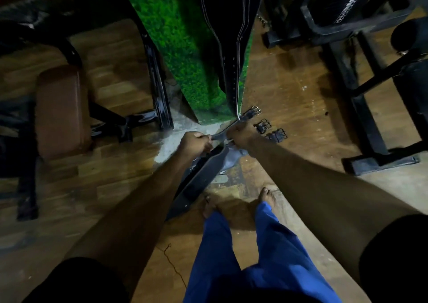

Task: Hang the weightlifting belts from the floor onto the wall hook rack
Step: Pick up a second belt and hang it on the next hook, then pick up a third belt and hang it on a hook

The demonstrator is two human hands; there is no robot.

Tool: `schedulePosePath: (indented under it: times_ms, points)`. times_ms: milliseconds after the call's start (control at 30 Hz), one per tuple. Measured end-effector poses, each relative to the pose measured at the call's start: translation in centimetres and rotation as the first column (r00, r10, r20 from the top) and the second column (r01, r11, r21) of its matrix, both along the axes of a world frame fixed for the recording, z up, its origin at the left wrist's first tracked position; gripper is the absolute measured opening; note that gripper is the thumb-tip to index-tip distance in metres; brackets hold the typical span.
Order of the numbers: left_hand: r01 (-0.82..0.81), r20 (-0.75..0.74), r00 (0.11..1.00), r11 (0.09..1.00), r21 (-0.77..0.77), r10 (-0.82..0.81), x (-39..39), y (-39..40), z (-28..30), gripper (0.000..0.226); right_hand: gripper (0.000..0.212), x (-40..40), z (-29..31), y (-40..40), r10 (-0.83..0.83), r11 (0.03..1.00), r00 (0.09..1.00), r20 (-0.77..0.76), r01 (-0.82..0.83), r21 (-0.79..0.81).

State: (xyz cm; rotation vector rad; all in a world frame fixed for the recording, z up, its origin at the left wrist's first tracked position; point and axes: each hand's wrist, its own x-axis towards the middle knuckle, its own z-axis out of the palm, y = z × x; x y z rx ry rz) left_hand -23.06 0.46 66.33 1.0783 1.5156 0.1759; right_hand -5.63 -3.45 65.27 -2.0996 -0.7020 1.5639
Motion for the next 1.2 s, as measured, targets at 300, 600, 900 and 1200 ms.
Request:
schedulePosePath:
  times_ms: [300, 600, 900, 1200]
  points:
    - [0.07, 0.034, 0.997, 0.998, 0.007, -0.07, -1.1, -1.5, -5.2, 0.02, 0.019, -1.5, -5.9, -1.5, -0.09, 0.991, 0.985, -0.15, 0.073, -0.115]
    - [0.254, -0.11, 0.963, 0.965, 0.062, -0.246, 0.0, 4.0, -19.7, 0.031, 0.024, -0.5, -20.4, 3.8, -0.152, 0.975, 0.972, -0.177, 0.118, -0.191]
    - [0.283, -0.137, 0.955, 0.949, 0.139, -0.264, 3.5, 9.1, -43.4, 0.016, 0.012, 1.3, -43.5, 7.1, -0.272, 0.952, 0.948, -0.167, 0.239, -0.191]
    - [0.533, -0.331, 0.812, 0.842, 0.086, -0.48, 6.9, 16.7, -64.2, 0.032, 0.036, 1.4, -61.9, 11.2, -0.282, 0.953, 0.932, -0.23, 0.244, -0.179]
